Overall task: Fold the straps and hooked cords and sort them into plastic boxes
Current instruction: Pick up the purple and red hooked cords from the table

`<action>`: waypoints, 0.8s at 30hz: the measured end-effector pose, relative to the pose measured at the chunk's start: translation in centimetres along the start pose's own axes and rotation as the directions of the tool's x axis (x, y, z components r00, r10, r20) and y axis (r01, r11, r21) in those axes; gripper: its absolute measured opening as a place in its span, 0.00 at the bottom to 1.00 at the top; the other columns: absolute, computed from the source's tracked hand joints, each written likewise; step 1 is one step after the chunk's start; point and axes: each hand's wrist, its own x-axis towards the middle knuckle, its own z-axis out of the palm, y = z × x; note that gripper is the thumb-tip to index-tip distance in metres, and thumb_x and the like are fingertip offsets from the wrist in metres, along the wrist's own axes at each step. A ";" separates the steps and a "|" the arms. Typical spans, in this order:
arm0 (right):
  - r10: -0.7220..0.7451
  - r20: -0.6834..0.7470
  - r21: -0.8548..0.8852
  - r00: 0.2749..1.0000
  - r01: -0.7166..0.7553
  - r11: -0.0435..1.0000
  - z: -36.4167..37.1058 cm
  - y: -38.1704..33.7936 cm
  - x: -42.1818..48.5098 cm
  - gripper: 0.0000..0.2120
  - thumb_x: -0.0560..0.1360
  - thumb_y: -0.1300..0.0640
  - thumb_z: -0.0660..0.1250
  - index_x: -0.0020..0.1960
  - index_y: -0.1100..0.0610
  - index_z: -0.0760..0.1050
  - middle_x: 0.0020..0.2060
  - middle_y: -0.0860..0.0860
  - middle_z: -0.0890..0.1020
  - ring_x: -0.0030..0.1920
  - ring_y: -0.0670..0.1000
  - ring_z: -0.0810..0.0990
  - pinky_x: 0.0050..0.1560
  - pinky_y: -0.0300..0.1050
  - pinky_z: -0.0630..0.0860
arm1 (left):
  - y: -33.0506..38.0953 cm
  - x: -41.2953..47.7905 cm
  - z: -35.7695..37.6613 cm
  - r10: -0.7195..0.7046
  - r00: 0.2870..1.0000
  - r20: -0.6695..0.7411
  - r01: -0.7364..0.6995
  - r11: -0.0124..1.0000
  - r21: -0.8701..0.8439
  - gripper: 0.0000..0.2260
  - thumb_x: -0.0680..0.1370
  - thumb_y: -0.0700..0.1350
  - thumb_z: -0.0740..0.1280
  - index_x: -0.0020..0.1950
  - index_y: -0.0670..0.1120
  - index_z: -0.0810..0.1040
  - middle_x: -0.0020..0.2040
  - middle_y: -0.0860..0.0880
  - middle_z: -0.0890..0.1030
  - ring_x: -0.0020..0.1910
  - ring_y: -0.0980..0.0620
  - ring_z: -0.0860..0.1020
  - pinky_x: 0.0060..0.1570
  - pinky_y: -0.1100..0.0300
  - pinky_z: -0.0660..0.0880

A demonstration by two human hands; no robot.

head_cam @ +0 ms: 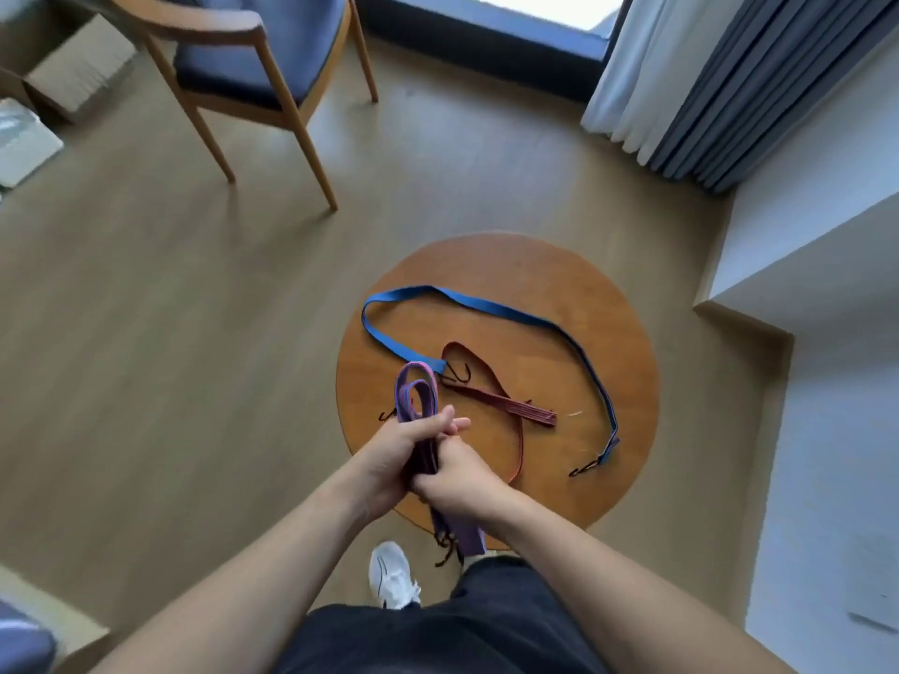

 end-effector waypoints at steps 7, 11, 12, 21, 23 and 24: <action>0.125 -0.220 -0.152 0.968 -0.160 0.975 -4.6 6.8 5.3 0.22 0.74 0.40 0.70 0.63 0.51 0.77 0.59 0.49 0.81 0.59 0.49 0.78 0.62 0.48 0.75 | -1.2 2.3 -6.0 -0.127 0.931 -0.342 -0.054 0.879 -0.474 0.16 0.82 0.46 0.66 0.35 0.48 0.69 0.25 0.51 0.68 0.23 0.52 0.70 0.37 0.55 0.73; 0.177 -0.382 -0.473 0.907 -0.356 0.806 -7.4 10.6 9.4 0.29 0.76 0.44 0.70 0.73 0.54 0.68 0.66 0.54 0.75 0.67 0.56 0.73 0.65 0.53 0.73 | -3.0 2.5 -9.0 -0.221 0.875 -0.430 0.071 0.939 -0.338 0.15 0.78 0.47 0.73 0.35 0.51 0.71 0.26 0.54 0.63 0.21 0.56 0.62 0.27 0.62 0.65; 0.122 -0.407 -0.538 0.905 -0.346 0.769 -7.7 11.1 10.4 0.30 0.75 0.45 0.71 0.73 0.54 0.67 0.66 0.54 0.75 0.66 0.57 0.72 0.65 0.54 0.73 | -3.5 3.0 -9.2 -0.221 0.855 -0.469 0.101 0.958 -0.268 0.14 0.77 0.46 0.75 0.36 0.51 0.71 0.27 0.54 0.63 0.21 0.56 0.61 0.26 0.63 0.64; -0.071 -0.437 -0.705 0.897 -0.292 0.647 -8.5 12.7 11.6 0.07 0.77 0.52 0.68 0.47 0.52 0.70 0.42 0.51 0.78 0.43 0.52 0.76 0.49 0.50 0.76 | -7.7 11.5 -7.1 -0.109 0.735 -0.669 0.190 0.981 0.049 0.13 0.70 0.45 0.81 0.46 0.44 0.78 0.31 0.49 0.75 0.19 0.54 0.64 0.24 0.62 0.69; -0.090 -0.413 -0.649 0.906 -0.224 0.727 -8.6 12.9 9.8 0.09 0.78 0.49 0.68 0.53 0.53 0.74 0.46 0.50 0.80 0.45 0.51 0.77 0.49 0.47 0.78 | -8.1 13.5 -6.4 -0.005 0.716 -0.698 0.177 0.968 0.175 0.17 0.67 0.52 0.82 0.39 0.48 0.76 0.29 0.49 0.73 0.21 0.49 0.68 0.28 0.59 0.73; -0.081 -0.400 -0.603 0.913 -0.196 0.774 -8.6 13.1 8.9 0.13 0.78 0.48 0.67 0.58 0.54 0.75 0.49 0.50 0.81 0.48 0.51 0.78 0.50 0.46 0.79 | -8.2 14.4 -6.1 0.046 0.711 -0.702 0.203 0.942 0.268 0.18 0.65 0.55 0.82 0.38 0.48 0.77 0.29 0.49 0.75 0.24 0.47 0.72 0.31 0.57 0.75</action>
